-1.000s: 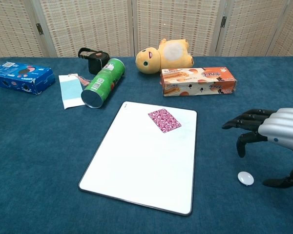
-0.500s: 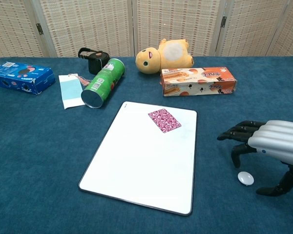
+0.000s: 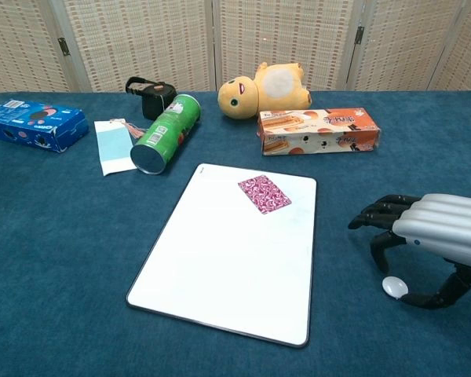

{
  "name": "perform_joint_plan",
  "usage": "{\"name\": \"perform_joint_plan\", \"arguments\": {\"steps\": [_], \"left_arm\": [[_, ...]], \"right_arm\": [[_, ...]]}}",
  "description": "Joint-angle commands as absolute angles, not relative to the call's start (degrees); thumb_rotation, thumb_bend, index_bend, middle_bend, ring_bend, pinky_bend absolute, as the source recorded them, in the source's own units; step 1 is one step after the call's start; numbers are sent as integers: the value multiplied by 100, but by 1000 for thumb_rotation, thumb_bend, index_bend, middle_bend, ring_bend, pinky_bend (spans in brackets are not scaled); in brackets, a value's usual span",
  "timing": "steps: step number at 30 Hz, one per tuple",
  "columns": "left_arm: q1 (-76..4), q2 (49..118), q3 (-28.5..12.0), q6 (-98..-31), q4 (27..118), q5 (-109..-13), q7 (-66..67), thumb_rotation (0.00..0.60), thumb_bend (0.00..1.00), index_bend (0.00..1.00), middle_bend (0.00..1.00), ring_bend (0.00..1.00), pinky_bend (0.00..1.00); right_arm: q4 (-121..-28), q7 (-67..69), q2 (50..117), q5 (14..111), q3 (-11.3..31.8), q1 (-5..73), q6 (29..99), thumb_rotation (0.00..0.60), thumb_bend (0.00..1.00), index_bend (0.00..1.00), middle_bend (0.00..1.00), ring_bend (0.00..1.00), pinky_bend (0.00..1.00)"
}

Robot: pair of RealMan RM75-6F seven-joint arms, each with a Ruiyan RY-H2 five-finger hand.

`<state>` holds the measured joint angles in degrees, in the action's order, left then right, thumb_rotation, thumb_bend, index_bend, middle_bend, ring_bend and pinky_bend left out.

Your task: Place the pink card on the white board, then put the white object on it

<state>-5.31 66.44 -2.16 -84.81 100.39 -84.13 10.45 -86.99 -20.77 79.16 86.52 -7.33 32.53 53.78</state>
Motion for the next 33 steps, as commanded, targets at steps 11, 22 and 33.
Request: {"name": "perform_joint_plan", "arguments": {"steps": [11,22,33], "left_arm": [[-532,6673,-211,-8452,10006,-8391,1032,600,295,184,169,172,0],[-510,6676,-200,-8453,9946,-8379,945,600,295,184,169,172,0],[-509,6672,-196,-8449,9915,-8398,909,600,295,183,169,172,0]], "right_arm": [[-8647,-2065,7965,8765,-724,3196,5383,466,362,465,148,39,0],[-8635,-2175,8017,8758,-663,3163,5367,469,361,518,169,49,0],[-8873,-2132,7869,8624,-373,3241,5406,468,362,550,184,53,0]]}}
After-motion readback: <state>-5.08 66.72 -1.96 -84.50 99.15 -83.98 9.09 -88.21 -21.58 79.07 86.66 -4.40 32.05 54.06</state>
